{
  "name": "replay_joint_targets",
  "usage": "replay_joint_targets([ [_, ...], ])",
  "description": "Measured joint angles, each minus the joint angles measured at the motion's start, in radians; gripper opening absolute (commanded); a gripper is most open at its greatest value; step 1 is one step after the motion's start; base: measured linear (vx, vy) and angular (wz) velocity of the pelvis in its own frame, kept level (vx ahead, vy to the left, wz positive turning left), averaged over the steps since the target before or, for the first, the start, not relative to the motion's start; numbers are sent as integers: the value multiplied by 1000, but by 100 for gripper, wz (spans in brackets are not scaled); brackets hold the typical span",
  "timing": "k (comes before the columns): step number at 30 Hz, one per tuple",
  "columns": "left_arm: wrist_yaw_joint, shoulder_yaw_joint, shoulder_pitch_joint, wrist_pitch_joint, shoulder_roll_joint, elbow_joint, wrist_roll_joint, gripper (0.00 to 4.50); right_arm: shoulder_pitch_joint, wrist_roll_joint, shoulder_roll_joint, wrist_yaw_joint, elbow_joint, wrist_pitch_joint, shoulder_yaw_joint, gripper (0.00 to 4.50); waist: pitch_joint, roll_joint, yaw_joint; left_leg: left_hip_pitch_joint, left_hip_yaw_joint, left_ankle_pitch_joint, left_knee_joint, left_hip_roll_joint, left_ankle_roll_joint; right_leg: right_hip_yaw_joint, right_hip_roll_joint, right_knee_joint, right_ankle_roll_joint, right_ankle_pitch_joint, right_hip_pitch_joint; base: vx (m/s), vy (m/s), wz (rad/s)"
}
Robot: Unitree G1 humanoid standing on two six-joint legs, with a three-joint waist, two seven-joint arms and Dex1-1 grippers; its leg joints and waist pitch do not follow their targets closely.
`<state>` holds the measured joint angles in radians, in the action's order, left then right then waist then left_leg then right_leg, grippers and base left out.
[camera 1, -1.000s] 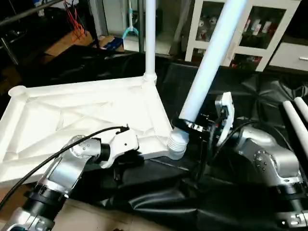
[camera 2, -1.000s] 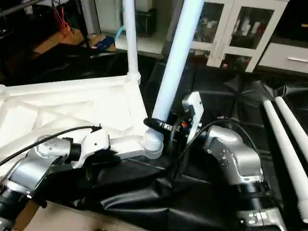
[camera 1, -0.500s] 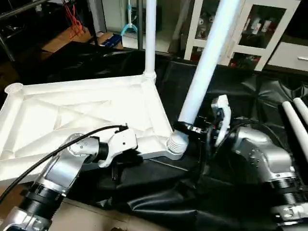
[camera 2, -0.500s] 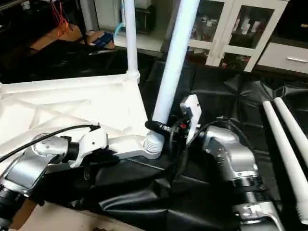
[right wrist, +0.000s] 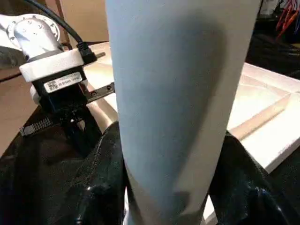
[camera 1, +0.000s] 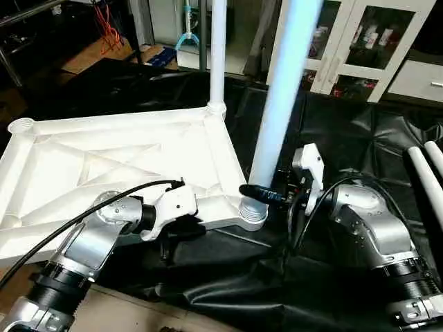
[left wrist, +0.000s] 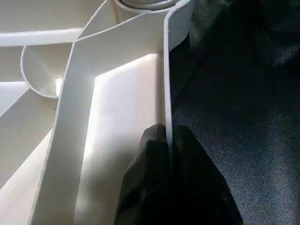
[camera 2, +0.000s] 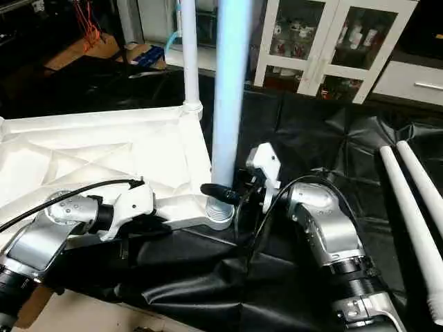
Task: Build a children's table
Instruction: Insert table leg to table base
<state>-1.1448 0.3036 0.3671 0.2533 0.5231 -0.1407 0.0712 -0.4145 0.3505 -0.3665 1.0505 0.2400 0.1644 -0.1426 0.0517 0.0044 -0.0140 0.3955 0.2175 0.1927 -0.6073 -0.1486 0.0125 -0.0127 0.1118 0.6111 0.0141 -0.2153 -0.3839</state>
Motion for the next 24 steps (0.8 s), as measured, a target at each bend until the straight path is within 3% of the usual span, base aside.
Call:
replay_joint_targets([
  [12,-3,6,4,0,0,-2,0,2,65,-17,1,5,-29,-100,-3,188,-1,-2,4,-1,0,0,1,0,0,0,0,-1,0,0,1,0,0,0],
  [24,-16,9,6,-4,2,-11,0,2,43,-39,-8,30,-47,-65,-27,188,-3,-5,5,-2,1,0,3,0,0,0,0,-2,0,0,1,0,0,0],
])
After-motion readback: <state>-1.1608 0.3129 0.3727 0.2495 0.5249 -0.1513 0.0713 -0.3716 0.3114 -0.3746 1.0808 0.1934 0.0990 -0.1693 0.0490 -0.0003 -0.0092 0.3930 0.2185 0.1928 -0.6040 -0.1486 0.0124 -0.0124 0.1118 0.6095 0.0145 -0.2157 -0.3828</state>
